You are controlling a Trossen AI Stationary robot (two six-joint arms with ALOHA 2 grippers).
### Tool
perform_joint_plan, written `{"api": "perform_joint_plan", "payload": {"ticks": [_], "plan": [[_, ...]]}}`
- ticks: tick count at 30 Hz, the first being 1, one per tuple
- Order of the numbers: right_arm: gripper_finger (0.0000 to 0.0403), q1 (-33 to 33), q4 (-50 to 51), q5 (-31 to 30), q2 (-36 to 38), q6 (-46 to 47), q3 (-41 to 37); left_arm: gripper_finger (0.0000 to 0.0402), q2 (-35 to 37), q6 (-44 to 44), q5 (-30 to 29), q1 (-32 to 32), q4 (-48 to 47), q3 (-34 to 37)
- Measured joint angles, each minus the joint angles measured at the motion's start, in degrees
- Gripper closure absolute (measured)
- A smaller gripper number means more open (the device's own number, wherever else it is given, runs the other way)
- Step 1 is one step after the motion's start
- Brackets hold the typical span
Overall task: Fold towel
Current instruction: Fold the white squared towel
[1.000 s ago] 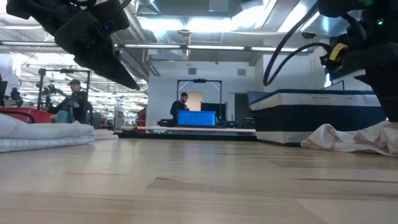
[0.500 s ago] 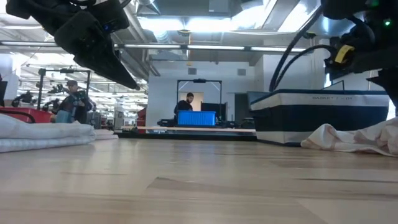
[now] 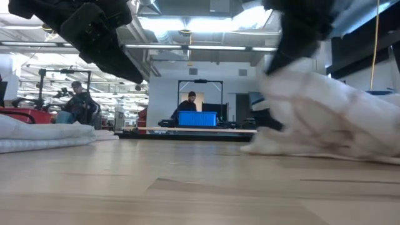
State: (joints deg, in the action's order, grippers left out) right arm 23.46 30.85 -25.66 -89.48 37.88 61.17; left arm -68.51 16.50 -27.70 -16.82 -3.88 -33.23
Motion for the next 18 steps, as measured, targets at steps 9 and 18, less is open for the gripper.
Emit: {"api": "perform_joint_plan", "payload": {"ticks": [9, 18], "plan": [[0.0399, -4.6, -14.3, 5.8, -0.1, -24.6, 4.7, 0.0261, 0.0, -1.4, 5.3, 0.1, 9.3, 0.0], [0.0401, -5.8, 6.0, -1.6, 0.7, -32.6, 20.1, 0.0261, 0.0, 0.2, 9.7, -0.1, 11.8, -0.1]]}}
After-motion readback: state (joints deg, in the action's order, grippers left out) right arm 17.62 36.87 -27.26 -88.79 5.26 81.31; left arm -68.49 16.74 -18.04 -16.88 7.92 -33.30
